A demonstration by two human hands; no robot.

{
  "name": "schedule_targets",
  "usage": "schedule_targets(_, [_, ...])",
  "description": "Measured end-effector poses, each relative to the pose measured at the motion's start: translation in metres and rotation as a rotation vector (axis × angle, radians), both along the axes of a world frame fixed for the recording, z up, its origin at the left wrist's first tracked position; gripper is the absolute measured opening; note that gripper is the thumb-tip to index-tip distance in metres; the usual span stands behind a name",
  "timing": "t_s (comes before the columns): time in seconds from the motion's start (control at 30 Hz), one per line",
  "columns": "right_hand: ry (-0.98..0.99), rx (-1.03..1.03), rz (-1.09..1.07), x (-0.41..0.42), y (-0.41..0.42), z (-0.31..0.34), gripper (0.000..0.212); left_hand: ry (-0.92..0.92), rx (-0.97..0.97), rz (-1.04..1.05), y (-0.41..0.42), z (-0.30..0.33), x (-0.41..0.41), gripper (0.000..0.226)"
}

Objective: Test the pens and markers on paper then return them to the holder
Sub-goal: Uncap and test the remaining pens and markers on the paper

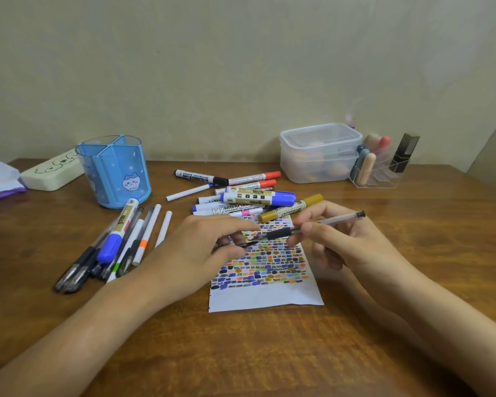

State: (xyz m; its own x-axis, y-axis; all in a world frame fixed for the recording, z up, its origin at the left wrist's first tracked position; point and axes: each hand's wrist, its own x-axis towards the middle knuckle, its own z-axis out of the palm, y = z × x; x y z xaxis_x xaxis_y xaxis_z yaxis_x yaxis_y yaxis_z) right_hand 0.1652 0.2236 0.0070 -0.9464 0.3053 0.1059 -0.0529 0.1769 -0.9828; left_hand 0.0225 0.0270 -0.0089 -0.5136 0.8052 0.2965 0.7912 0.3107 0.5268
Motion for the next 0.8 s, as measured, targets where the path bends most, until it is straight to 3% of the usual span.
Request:
schedule_targets(0.3, [-0.044, -0.046, 0.036, 0.001, -0.005, -0.004, 0.01, 0.012, -0.042, -0.044, 0.001, 0.005, 0.005, 0.046])
schedule_targets(0.5, [-0.047, -0.024, 0.076, 0.001, -0.01, -0.007, 0.015, 0.009, -0.001, -0.167, 0.005, 0.003, 0.014, 0.027])
schedule_targets(0.57, [-0.045, -0.004, 0.071, 0.001, -0.01, -0.007, 0.018, -0.005, -0.004, -0.162, 0.007, 0.001, 0.017, 0.018])
schedule_targets(0.67, [-0.032, 0.015, 0.057, 0.001, -0.011, -0.006, 0.025, 0.047, 0.038, -0.111, 0.007, -0.002, 0.014, 0.025])
schedule_targets(0.8, [0.033, 0.128, -0.039, 0.002, -0.009, -0.006, 0.014, 0.072, 0.026, -0.038, 0.004, -0.002, 0.007, 0.028])
